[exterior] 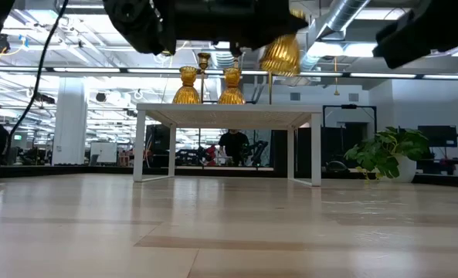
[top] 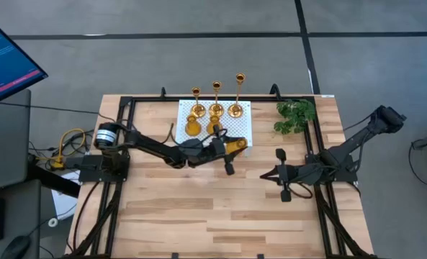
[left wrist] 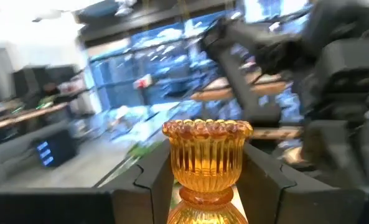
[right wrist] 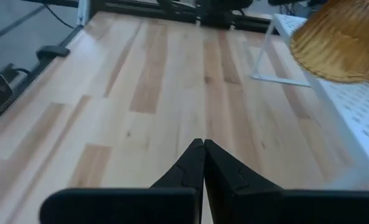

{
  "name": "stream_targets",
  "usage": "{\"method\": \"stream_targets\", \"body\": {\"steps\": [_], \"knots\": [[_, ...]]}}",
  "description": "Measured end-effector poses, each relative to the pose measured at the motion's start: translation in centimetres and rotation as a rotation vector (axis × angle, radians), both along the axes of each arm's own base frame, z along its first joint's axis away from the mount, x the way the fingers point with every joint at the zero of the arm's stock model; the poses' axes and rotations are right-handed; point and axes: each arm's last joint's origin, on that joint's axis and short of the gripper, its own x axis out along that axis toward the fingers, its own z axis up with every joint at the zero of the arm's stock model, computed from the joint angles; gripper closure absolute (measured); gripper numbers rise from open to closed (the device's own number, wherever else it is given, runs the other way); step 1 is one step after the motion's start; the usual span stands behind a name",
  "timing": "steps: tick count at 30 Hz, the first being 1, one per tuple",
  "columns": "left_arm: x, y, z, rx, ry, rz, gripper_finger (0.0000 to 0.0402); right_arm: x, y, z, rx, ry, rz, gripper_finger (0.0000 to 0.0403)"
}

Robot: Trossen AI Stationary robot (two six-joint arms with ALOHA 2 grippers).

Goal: Pick & Place candle stick holders
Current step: Put the yellow glass candle holder on the shelf aligned with the other yellow glass candle holders

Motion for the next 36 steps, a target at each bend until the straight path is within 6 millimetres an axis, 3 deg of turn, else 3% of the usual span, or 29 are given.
{"method": "stream_targets", "body": {"steps": [10, 22, 36], "knots": [[4.0, 1.7, -1.9, -0.045, 0.039, 0.256, 0.0257, -0.6, -1.0, -0.5, -0.014, -0.046, -0.090, 0.0403], [4.0, 4.7, -1.3, -0.153, -0.054, 0.344, 0.0257, -0.8, -1.2, -1.0, -0.048, 0.002, -0.088, 0.0403], [4.1, 3.6, -1.4, -0.155, -0.043, 0.321, 0.0257, -0.8, -1.2, -1.1, -0.095, 0.017, -0.074, 0.0403]]}}
